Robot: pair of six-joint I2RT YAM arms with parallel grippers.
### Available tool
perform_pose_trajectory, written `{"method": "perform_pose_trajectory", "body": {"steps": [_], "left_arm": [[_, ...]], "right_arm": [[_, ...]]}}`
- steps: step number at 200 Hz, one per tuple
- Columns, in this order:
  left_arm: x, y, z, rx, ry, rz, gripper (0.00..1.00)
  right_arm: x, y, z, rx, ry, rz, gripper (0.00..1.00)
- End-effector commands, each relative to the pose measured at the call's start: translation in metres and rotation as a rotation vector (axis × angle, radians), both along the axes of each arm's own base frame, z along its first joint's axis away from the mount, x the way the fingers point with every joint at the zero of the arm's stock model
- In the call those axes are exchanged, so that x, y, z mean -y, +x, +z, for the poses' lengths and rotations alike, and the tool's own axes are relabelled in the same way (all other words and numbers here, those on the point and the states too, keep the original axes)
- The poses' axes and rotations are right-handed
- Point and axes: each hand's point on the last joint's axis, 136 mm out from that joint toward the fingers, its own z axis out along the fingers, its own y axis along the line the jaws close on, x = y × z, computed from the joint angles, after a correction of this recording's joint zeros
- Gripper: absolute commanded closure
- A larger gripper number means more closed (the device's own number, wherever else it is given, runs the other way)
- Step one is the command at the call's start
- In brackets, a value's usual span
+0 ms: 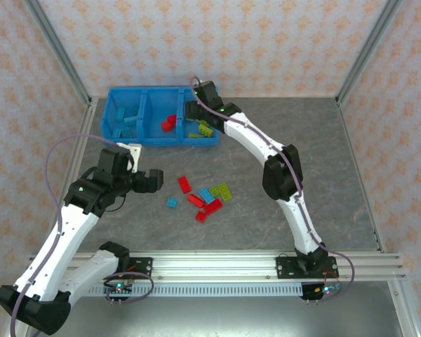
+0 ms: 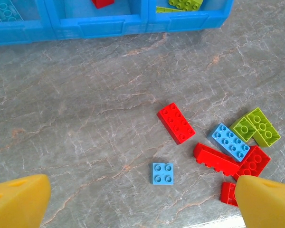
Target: Sort the legos into containers by color
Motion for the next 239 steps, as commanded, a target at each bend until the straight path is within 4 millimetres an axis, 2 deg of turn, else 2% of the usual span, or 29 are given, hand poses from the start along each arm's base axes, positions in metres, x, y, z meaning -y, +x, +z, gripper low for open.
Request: {"method": "perform_pose_trajectory", "body": {"steps": [1, 17, 22, 33, 39, 42, 63, 90, 107, 129, 148, 181, 215, 239], "left_arm": [[0.0, 0.01, -0.004, -0.014, -0.068, 0.089, 0.0], [0.0, 0.015, -0.014, -0.062, -0.15, 0.217, 0.01], [0.004, 0.017, -0.017, -0.071, -0.18, 0.232, 0.02], [0.021, 0.021, -0.021, -0.071, -0.234, 0.207, 0.03], [0.03, 0.023, -0.022, -0.062, -0.261, 0.204, 0.04], [0.034, 0.025, -0.022, -0.054, -0.267, 0.205, 0.04], [0.052, 0.033, -0.029, -0.032, -0.256, 0.233, 0.08], [0.071, 0.045, -0.059, -0.11, -0.187, 0.285, 0.19], [0.086, 0.056, -0.087, -0.168, -0.171, 0.284, 0.26], [0.087, 0.068, -0.121, -0.215, -0.12, 0.34, 0.36], [0.088, 0.073, -0.141, -0.25, -0.088, 0.364, 0.38], [0.094, 0.083, -0.163, -0.273, -0.048, 0.353, 0.38], [0.101, 0.084, -0.186, -0.323, -0.034, 0.33, 0.38], [0.094, 0.079, -0.196, -0.344, 0.001, 0.346, 0.45]], "right_arm": [[0.014, -0.055, 0.055, -0.032, 0.061, 0.094, 0.35], [0.031, -0.095, 0.063, -0.058, 0.086, 0.136, 0.33], [0.038, -0.108, 0.061, -0.071, 0.093, 0.143, 0.32], [0.054, -0.136, 0.072, -0.046, 0.132, 0.15, 0.29], [0.064, -0.151, 0.063, -0.055, 0.138, 0.143, 0.27], [0.069, -0.159, 0.067, -0.043, 0.153, 0.142, 0.26], [0.102, -0.202, 0.06, -0.014, 0.209, 0.098, 0.19], [0.131, -0.241, 0.042, -0.026, 0.245, 0.067, 0.11], [0.146, -0.25, 0.029, -0.049, 0.227, 0.024, 0.08], [0.155, -0.255, 0.021, -0.068, 0.19, -0.001, 0.07], [0.159, -0.253, 0.02, -0.067, 0.162, -0.016, 0.07], [0.157, -0.249, 0.021, -0.063, 0.153, -0.013, 0.07], [0.154, -0.249, 0.014, -0.088, 0.147, -0.011, 0.07], [0.153, -0.249, 0.012, -0.1, 0.16, -0.015, 0.06]]}}
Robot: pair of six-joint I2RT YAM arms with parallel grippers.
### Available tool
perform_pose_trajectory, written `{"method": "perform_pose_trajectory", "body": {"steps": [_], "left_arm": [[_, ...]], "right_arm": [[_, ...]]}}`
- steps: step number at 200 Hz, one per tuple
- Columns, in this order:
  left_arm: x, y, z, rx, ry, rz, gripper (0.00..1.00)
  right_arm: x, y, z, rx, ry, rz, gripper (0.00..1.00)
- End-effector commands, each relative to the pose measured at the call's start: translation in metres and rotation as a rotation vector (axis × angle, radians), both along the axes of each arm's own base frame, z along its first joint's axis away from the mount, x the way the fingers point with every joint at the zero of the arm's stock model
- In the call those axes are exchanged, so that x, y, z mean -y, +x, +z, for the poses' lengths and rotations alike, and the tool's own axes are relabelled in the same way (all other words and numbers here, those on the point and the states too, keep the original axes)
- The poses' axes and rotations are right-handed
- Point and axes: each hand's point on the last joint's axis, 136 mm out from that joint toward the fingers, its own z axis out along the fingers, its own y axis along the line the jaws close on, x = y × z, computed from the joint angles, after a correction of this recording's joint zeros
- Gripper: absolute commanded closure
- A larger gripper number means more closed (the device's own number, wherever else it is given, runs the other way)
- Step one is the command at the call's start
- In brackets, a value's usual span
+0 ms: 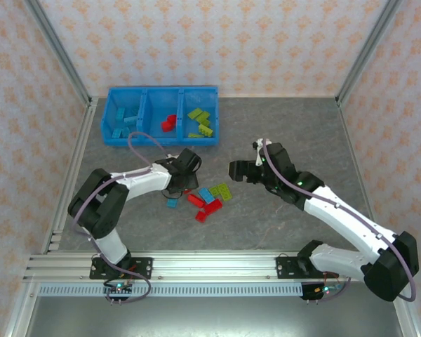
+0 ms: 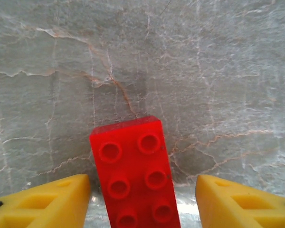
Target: Sort the legos into containers by color
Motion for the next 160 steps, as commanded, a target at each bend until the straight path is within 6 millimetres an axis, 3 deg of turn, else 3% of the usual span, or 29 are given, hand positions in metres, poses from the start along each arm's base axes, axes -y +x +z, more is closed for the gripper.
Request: {"method": "perform_pose_trajectory", "body": {"steps": [1, 24, 43, 62, 85, 105, 131, 160], "left_arm": [[-0.002, 0.005, -0.001, 0.017, 0.024, 0.009, 0.45], [-0.01, -0.003, -0.002, 0.012, 0.045, 0.018, 0.57], [-0.015, -0.007, 0.008, 0.03, 0.039, 0.024, 0.66], [-0.025, -0.004, 0.033, 0.095, 0.05, 0.041, 0.73], [-0.046, 0.011, 0.075, 0.193, 0.085, 0.065, 0.75], [-0.072, 0.038, 0.11, 0.264, 0.085, 0.12, 0.75], [-0.107, 0.093, 0.147, 0.357, 0.193, 0.185, 0.74], [-0.118, 0.165, 0.153, 0.364, 0.267, 0.179, 0.72]], "right_arm": [[0.0, 0.002, 0.007, 0.004, 0.012, -0.02, 0.06], [-0.003, 0.0, 0.006, -0.01, 0.02, -0.005, 0.06], [-0.009, -0.002, 0.006, -0.027, 0.033, 0.017, 0.06], [-0.013, -0.003, 0.008, -0.032, 0.048, 0.027, 0.06], [-0.016, -0.002, 0.012, -0.025, 0.065, 0.028, 0.06], [-0.018, -0.001, 0.011, -0.024, 0.077, 0.021, 0.06], [-0.02, 0.0, 0.006, -0.034, 0.088, 0.013, 0.06], [-0.019, -0.001, 0.006, -0.041, 0.082, 0.009, 0.06]]}}
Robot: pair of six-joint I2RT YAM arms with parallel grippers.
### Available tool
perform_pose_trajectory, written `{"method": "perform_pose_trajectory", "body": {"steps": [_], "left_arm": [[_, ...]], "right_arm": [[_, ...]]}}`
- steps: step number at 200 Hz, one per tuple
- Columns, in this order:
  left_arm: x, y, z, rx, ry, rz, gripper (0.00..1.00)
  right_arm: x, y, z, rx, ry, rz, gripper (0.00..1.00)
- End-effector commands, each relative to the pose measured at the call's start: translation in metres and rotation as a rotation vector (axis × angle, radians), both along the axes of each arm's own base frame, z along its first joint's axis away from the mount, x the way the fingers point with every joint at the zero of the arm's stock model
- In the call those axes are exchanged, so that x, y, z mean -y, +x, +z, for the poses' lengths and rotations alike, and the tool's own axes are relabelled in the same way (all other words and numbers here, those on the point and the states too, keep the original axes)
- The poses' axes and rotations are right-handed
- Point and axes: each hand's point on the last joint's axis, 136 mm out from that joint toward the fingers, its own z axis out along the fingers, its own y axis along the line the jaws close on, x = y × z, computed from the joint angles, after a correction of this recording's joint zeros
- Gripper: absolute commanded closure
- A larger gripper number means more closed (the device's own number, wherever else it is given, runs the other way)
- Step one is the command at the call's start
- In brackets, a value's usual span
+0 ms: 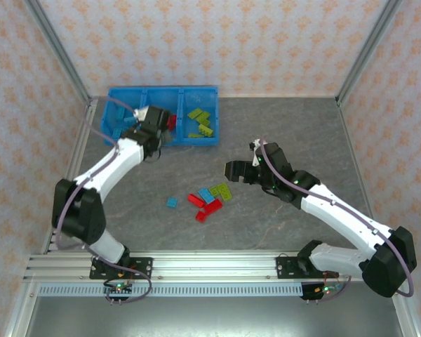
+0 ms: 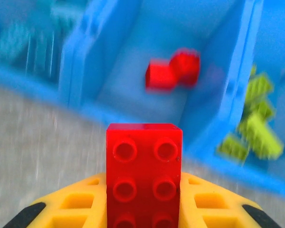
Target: Sort the legos into containers by color
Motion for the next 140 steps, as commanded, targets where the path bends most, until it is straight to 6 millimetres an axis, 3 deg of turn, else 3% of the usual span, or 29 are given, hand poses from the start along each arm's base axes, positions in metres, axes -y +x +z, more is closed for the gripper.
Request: {"method": "perform_pose_trajectory", "body": {"steps": [1, 9, 14, 35, 57, 70, 90, 106, 109, 110, 118, 120, 140], "left_arm": [[-0.016, 0.042, -0.013, -0.056, 0.152, -0.005, 0.72], [-0.018, 0.059, -0.008, -0.047, 0.163, -0.005, 0.72], [-0.018, 0.072, -0.018, -0.064, 0.177, -0.005, 0.71], [-0.019, 0.105, -0.007, -0.043, 0.24, -0.003, 0.65], [-0.024, 0.123, 0.003, -0.026, 0.238, 0.005, 0.4], [-0.024, 0.124, 0.018, -0.005, 0.236, 0.003, 0.37], [-0.023, 0.112, 0.04, 0.028, 0.198, 0.003, 0.37], [-0.015, 0.089, 0.062, 0.079, 0.121, -0.021, 0.39], [-0.012, 0.086, 0.059, 0.078, 0.106, -0.026, 0.39], [-0.012, 0.081, 0.07, 0.101, 0.097, -0.029, 0.39], [-0.005, 0.066, 0.076, 0.129, 0.049, -0.049, 0.39], [-0.003, 0.059, 0.086, 0.152, 0.036, -0.056, 0.39], [0.018, 0.007, 0.1, 0.214, -0.036, -0.133, 0.4]], "right_arm": [[-0.005, 0.003, 0.012, 0.02, 0.027, -0.006, 0.06], [-0.003, 0.003, 0.012, 0.02, 0.022, -0.013, 0.06], [-0.002, 0.002, 0.012, 0.018, 0.023, -0.015, 0.06], [-0.003, -0.002, 0.011, 0.008, 0.031, -0.007, 0.06], [-0.002, -0.005, 0.008, -0.005, 0.018, -0.002, 0.05], [0.0, -0.006, 0.006, -0.009, 0.004, -0.004, 0.05], [0.002, -0.007, 0.002, -0.012, -0.004, -0.011, 0.05], [0.0, -0.006, -0.002, -0.018, 0.0, -0.014, 0.05], [0.0, -0.005, -0.002, -0.019, 0.001, -0.014, 0.05], [0.0, -0.005, -0.003, -0.02, 0.0, -0.014, 0.05], [-0.001, -0.005, -0.006, -0.028, -0.001, -0.018, 0.05], [-0.002, -0.005, -0.007, -0.032, -0.002, -0.018, 0.05], [-0.003, -0.002, -0.02, -0.067, -0.018, -0.032, 0.05]]}}
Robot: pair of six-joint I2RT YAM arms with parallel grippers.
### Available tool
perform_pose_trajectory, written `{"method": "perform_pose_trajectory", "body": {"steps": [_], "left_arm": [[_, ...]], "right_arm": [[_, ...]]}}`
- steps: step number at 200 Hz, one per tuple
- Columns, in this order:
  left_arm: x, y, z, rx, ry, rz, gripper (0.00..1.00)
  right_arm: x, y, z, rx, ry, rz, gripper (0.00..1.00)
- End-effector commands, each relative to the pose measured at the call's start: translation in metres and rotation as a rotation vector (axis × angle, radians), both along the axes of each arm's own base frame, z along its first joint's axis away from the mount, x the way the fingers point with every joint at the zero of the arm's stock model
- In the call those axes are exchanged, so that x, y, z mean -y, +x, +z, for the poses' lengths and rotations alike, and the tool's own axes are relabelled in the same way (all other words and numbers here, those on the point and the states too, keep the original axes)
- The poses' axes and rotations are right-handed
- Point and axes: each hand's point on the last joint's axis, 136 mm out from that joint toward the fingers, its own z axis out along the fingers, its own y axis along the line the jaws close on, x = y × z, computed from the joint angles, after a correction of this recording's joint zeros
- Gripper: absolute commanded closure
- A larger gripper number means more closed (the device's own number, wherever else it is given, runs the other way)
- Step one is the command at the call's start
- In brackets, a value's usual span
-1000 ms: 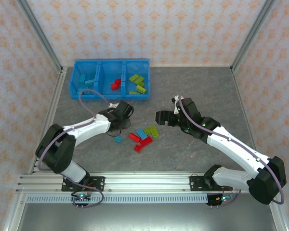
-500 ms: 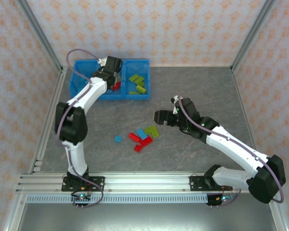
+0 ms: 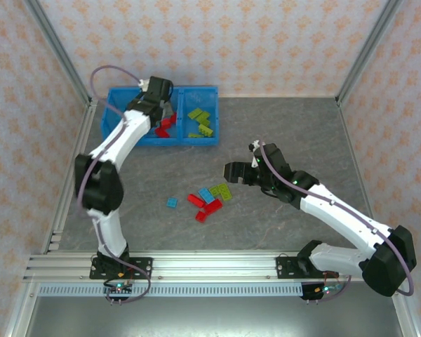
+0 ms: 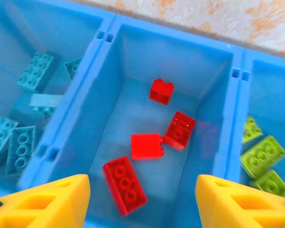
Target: Sort the legos into containers by color
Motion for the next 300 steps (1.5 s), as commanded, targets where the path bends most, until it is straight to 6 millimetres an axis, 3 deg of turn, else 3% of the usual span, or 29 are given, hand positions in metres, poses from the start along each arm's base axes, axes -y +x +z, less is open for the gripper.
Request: {"method": "perform_pose_trajectory", "body": {"steps": [1, 50, 69, 88, 120, 172, 232, 260, 300], "left_arm": [[0.029, -0.053, 0.061, 0.169, -0.129, -0.094, 0.4], [0.085, -0.191, 0.076, 0.124, -0.076, -0.506, 0.4], [0.085, -0.23, 0.071, 0.051, -0.044, -0.641, 0.37], [0.071, -0.254, 0.061, 0.002, 0.045, -0.708, 0.34], [0.043, -0.255, 0.041, -0.014, 0.17, -0.628, 0.31], [0.044, -0.252, 0.024, -0.073, 0.191, -0.634, 0.23], [0.041, -0.256, 0.019, -0.075, 0.197, -0.64, 0.04], [0.032, -0.255, 0.016, -0.091, 0.236, -0.603, 0.01], [0.024, -0.257, 0.026, -0.04, 0.241, -0.565, 0.0]], "right_arm": [[-0.001, 0.003, -0.015, -0.036, -0.021, -0.028, 0.05], [-0.018, 0.005, -0.071, -0.191, -0.103, 0.007, 0.06], [-0.03, 0.003, -0.098, -0.258, -0.141, 0.031, 0.13], [-0.04, -0.004, -0.119, -0.304, -0.164, 0.07, 0.22], [-0.037, -0.016, -0.145, -0.352, -0.242, 0.091, 0.34], [-0.035, 0.0, -0.152, -0.309, -0.296, 0.061, 0.44], [-0.035, 0.009, -0.158, -0.307, -0.348, 0.051, 0.64], [-0.03, 0.013, -0.129, -0.216, -0.308, 0.02, 0.71], [-0.037, 0.039, -0.03, 0.138, -0.119, -0.006, 0.74]]}}
